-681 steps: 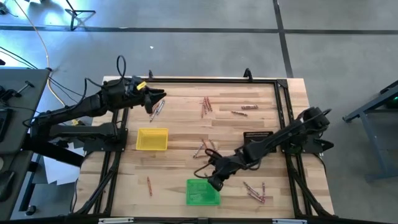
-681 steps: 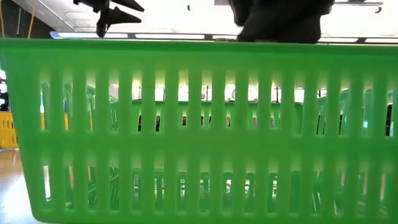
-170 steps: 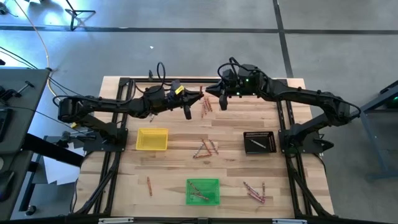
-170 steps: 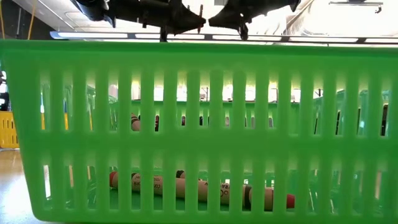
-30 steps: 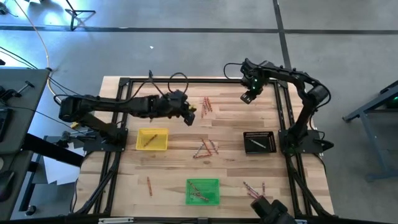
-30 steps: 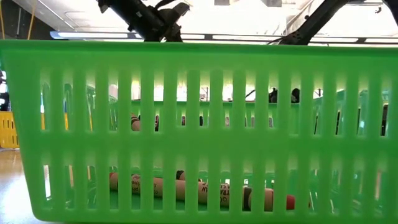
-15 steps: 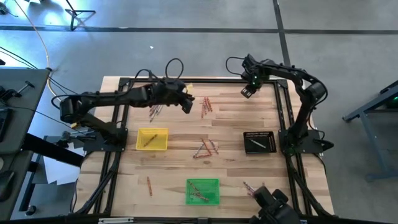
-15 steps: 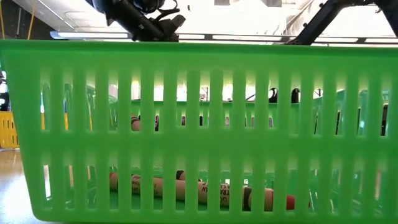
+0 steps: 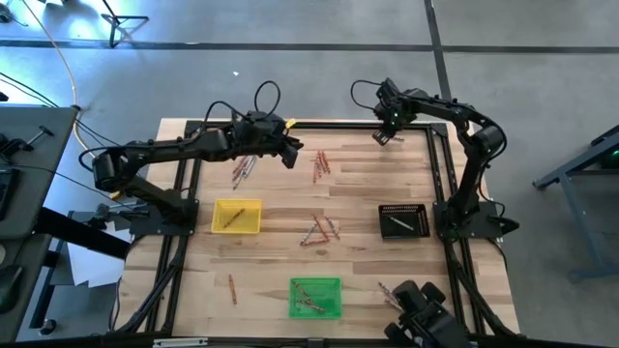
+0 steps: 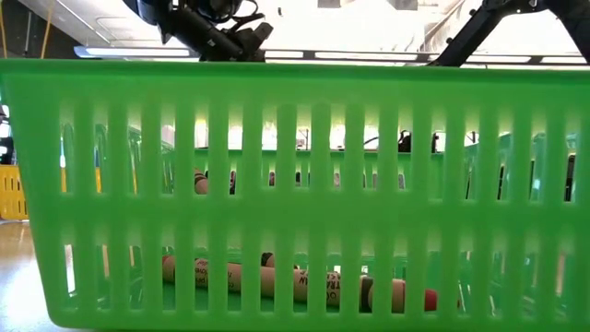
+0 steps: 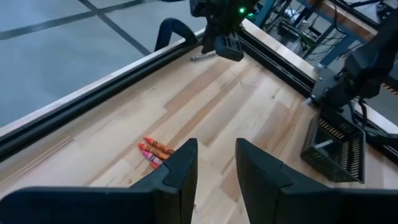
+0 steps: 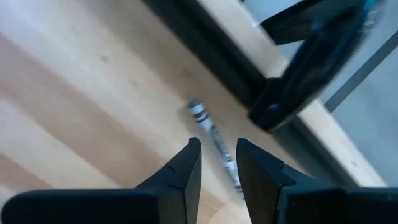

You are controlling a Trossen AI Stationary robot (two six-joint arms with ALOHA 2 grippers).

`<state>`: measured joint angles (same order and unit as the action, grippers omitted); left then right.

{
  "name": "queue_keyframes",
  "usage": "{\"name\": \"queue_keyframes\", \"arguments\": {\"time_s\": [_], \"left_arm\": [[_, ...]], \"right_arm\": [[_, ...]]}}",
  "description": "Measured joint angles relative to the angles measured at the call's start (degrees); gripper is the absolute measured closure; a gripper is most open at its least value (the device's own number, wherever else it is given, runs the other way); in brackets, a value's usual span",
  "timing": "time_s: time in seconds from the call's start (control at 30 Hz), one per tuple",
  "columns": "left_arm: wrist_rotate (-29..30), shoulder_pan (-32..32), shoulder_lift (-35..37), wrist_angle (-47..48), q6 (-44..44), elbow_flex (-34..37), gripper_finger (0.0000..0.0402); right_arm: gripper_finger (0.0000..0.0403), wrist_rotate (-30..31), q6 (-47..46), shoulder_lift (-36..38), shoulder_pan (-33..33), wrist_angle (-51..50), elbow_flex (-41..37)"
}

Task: Sort crayons
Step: Put the gray crayon into the black bin

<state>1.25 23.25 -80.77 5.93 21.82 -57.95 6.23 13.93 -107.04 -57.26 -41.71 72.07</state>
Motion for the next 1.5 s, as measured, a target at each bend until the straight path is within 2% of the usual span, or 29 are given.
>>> {"name": "queue_keyframes", "arguments": {"time_s": [0.37,0.9,1.17,1.3,1.43,1.5], "left_arm": [[-5.14,2.39,0.0,0.0,-1.52,0.0,0.0307],[-5.24,2.67,0.0,0.11,-1.5,0.0,0.0307],[-6.13,2.62,0.0,0.18,-1.48,0.0,0.0307],[-6.16,2.6,0.0,0.26,-1.48,0.0,0.0307],[-6.18,2.6,0.0,0.3,-1.48,0.0,0.0307],[-6.22,2.6,0.0,0.28,-1.48,0.0,0.0307]], "right_arm": [[0.0308,-0.64,0.06,-0.03,-0.96,-2.65,0.4],[0.0308,-0.97,0.04,-6.86,-1.93,-1.06,3.15],[0.0309,-4.97,-0.55,-9.92,-2.88,-4.56,5.51],[0.0329,-5.59,-1.9,-9.85,-2.77,-6.26,5.51],[0.0381,-7.62,-5.86,-9.32,-2.8,-8.46,5.48],[0.0394,-9.78,-7.85,-8.55,-2.85,-10.53,5.17]]}}
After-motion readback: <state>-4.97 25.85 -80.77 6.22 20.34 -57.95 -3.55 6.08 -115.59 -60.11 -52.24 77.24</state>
